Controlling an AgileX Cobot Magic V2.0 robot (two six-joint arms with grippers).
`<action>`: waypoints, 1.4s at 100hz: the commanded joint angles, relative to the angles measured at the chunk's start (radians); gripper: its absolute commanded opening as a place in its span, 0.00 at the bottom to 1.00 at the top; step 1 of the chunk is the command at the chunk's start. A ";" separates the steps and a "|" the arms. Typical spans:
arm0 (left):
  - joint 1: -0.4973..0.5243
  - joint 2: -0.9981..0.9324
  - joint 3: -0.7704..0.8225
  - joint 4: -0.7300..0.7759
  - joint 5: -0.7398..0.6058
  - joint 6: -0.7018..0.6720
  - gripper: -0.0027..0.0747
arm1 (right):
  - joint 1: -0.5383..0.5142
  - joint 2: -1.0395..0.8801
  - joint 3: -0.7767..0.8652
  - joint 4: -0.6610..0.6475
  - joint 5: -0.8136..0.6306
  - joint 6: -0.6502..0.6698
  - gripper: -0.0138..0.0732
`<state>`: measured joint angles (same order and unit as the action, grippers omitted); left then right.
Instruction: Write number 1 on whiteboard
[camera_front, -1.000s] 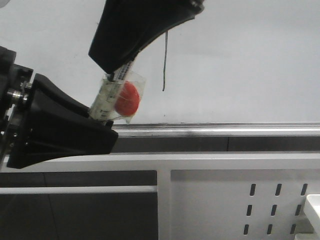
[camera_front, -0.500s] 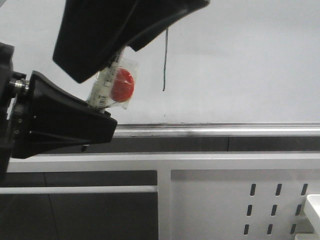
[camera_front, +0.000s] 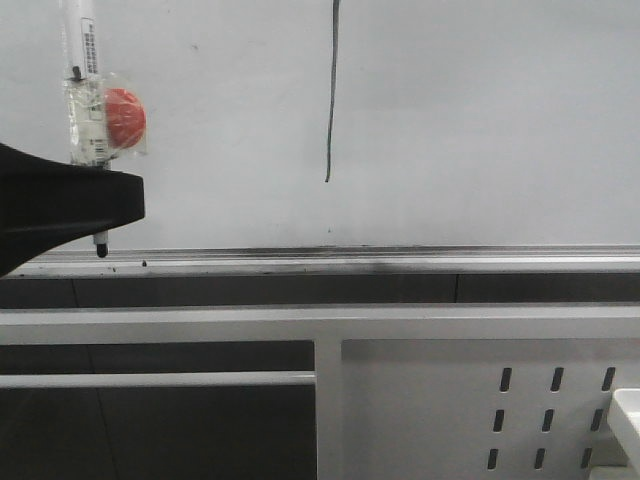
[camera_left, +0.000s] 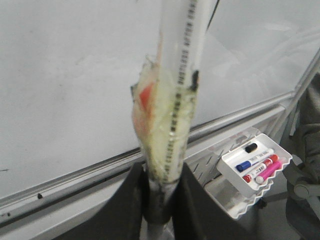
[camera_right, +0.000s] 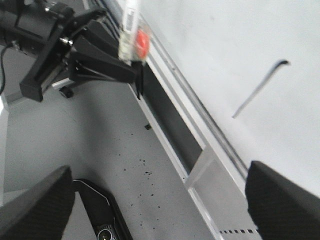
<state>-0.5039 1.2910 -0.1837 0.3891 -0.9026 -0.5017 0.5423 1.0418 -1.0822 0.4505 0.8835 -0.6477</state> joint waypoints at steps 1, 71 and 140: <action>-0.005 -0.006 -0.018 -0.104 -0.094 0.022 0.01 | -0.030 -0.037 -0.026 0.015 -0.024 0.002 0.87; -0.005 0.191 -0.156 -0.143 -0.141 0.060 0.01 | -0.042 -0.037 -0.026 0.013 -0.043 0.002 0.87; -0.005 0.191 -0.168 -0.195 -0.054 0.060 0.01 | -0.042 -0.037 -0.026 0.013 -0.042 0.002 0.87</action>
<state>-0.5056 1.5035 -0.3294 0.2400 -0.9398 -0.4359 0.5080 1.0204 -1.0822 0.4442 0.8966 -0.6455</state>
